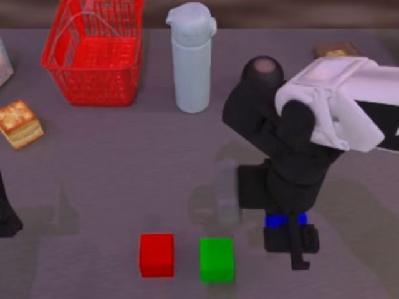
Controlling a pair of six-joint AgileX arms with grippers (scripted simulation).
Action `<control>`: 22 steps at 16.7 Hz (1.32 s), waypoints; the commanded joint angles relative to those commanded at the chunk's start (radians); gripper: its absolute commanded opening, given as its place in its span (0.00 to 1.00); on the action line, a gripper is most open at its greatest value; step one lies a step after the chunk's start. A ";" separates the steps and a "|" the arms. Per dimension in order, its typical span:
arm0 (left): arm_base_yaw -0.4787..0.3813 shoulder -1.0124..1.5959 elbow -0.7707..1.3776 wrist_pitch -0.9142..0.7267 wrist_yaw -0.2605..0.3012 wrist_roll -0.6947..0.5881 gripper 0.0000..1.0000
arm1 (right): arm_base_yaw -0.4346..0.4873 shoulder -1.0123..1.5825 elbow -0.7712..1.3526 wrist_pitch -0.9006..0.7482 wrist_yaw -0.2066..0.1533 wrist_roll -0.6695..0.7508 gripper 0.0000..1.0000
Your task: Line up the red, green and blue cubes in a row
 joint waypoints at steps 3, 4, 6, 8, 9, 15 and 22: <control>0.000 0.000 0.000 0.000 0.000 0.000 1.00 | 0.019 -0.045 -0.047 0.017 0.000 -0.006 0.00; 0.000 0.000 0.000 0.000 0.000 0.000 1.00 | 0.019 -0.045 -0.047 0.017 0.000 -0.006 0.00; 0.000 0.000 0.000 0.000 0.000 0.000 1.00 | 0.014 -0.041 -0.045 0.014 -0.001 -0.003 0.00; 0.000 0.000 0.000 0.000 0.000 0.000 1.00 | 0.015 -0.035 -0.055 0.031 0.000 -0.004 0.00; 0.000 0.000 0.000 0.000 0.000 0.000 1.00 | 0.017 -0.028 -0.069 0.054 0.000 -0.006 0.00; 0.000 0.000 0.000 0.000 0.000 0.000 1.00 | 0.018 0.049 -0.197 0.262 0.000 -0.006 0.00; 0.000 0.000 0.000 0.000 0.000 0.000 1.00 | 0.018 0.060 -0.216 0.291 0.001 -0.005 0.15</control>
